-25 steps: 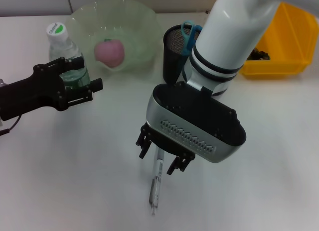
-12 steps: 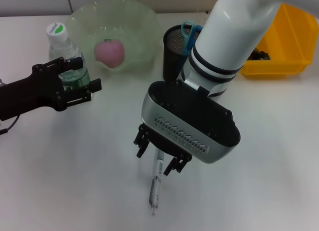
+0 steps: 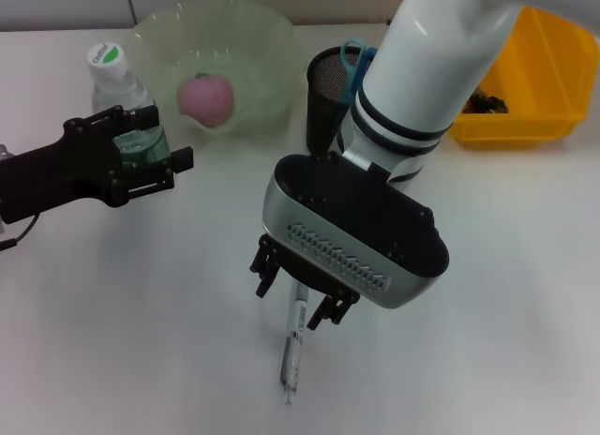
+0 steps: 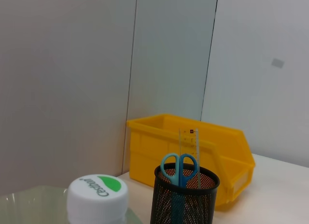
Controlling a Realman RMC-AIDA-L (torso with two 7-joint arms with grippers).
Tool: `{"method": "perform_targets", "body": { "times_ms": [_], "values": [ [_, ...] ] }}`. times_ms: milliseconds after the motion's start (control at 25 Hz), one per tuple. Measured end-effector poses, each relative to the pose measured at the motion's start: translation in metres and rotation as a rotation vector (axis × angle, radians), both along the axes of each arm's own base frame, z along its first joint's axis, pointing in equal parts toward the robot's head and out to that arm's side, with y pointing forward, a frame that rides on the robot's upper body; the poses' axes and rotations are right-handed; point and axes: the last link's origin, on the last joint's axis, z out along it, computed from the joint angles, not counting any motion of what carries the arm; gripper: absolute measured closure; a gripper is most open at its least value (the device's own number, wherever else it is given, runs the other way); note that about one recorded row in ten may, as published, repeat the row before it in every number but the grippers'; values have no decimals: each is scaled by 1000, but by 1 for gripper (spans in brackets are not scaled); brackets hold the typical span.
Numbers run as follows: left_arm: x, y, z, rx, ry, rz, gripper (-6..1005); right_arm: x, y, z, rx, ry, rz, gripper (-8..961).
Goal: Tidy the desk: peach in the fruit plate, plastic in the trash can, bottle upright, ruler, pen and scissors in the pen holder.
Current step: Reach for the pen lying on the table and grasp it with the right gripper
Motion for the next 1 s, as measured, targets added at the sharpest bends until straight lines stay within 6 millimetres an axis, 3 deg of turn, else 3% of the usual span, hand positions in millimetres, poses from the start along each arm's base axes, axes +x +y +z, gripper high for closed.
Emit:
{"method": "perform_targets", "body": {
  "times_ms": [280,1000],
  "values": [
    [0,0,0,-1,-1,4,202,0,-2,-6,-2,-18,55,395],
    [-1,0,1,-10,-13,30,202,4,-3,-13,-62,-92,141,456]
  ]
}}
